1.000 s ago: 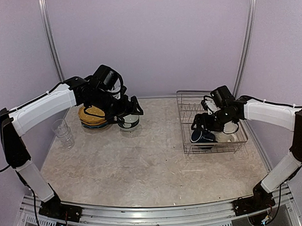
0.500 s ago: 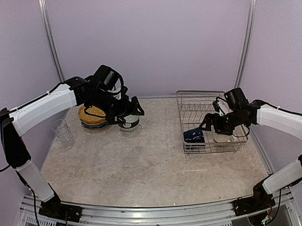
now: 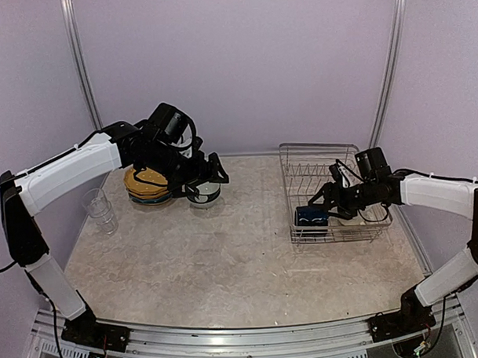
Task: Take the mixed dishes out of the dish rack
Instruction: Adjust the cup at the dish rack, then grab the cup from the dish rack, then place the cup at the center of the board.
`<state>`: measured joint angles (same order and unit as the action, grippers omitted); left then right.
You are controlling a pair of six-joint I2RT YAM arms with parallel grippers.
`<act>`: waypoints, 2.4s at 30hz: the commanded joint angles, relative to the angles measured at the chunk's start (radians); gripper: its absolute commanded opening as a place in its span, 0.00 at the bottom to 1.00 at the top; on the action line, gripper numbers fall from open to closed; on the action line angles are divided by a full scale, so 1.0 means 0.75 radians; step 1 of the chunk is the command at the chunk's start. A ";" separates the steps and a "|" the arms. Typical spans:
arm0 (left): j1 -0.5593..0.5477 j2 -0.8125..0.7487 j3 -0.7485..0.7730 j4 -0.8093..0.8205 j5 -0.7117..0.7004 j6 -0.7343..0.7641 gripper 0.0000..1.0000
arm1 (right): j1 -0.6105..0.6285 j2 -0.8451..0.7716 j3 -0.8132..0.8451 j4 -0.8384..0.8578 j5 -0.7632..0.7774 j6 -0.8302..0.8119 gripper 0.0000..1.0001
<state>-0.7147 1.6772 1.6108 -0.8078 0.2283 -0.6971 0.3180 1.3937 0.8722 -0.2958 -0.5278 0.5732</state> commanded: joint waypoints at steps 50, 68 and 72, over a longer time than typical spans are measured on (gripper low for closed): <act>0.031 -0.437 -0.305 0.034 -0.269 -0.130 0.95 | 0.449 0.674 1.224 -0.332 0.691 -0.473 0.00; 0.058 -0.500 -0.364 0.017 -0.254 -0.140 0.95 | 0.595 1.350 1.863 -0.536 0.773 -0.571 0.00; 0.063 -0.491 -0.363 0.028 -0.239 -0.137 0.95 | 0.600 1.390 1.876 -0.534 0.764 -0.565 0.00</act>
<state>-0.6769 1.3216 1.3491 -0.7929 0.0406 -0.8040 0.7601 2.4195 2.2227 -0.7139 0.0399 0.1596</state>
